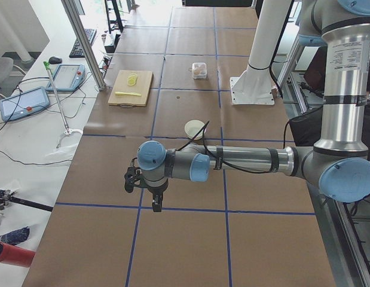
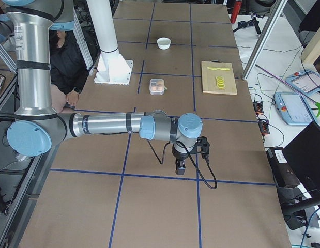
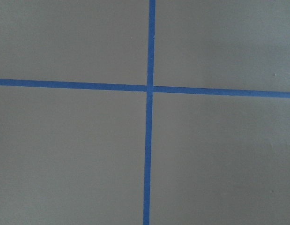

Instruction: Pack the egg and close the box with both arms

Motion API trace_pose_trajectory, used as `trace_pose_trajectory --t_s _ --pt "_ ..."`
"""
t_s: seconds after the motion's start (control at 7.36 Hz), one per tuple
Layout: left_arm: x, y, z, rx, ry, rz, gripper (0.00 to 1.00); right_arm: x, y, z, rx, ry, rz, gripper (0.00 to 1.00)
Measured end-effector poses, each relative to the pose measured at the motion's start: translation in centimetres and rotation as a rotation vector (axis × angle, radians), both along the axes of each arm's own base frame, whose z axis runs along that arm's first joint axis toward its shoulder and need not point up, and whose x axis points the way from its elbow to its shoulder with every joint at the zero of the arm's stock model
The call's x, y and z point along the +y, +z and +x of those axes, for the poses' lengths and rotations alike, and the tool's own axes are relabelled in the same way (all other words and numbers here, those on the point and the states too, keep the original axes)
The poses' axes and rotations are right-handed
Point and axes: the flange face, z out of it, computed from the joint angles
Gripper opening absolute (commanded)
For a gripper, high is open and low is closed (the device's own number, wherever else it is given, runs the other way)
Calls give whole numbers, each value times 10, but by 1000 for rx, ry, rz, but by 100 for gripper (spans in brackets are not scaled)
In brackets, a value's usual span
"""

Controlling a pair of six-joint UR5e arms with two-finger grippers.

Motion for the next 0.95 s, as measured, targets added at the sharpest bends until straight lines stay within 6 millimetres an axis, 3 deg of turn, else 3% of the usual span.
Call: trace_pose_trajectory --t_s 0.27,0.68,0.95 --pt "0 0 0 -2 1 0 100 2 12 8 1 15 -21 100" --pt "-2 -4 0 -2 0 7 100 6 61 28 -6 56 -28 100" --pt "-2 -5 0 -1 -1 10 100 6 72 34 -26 73 -8 100"
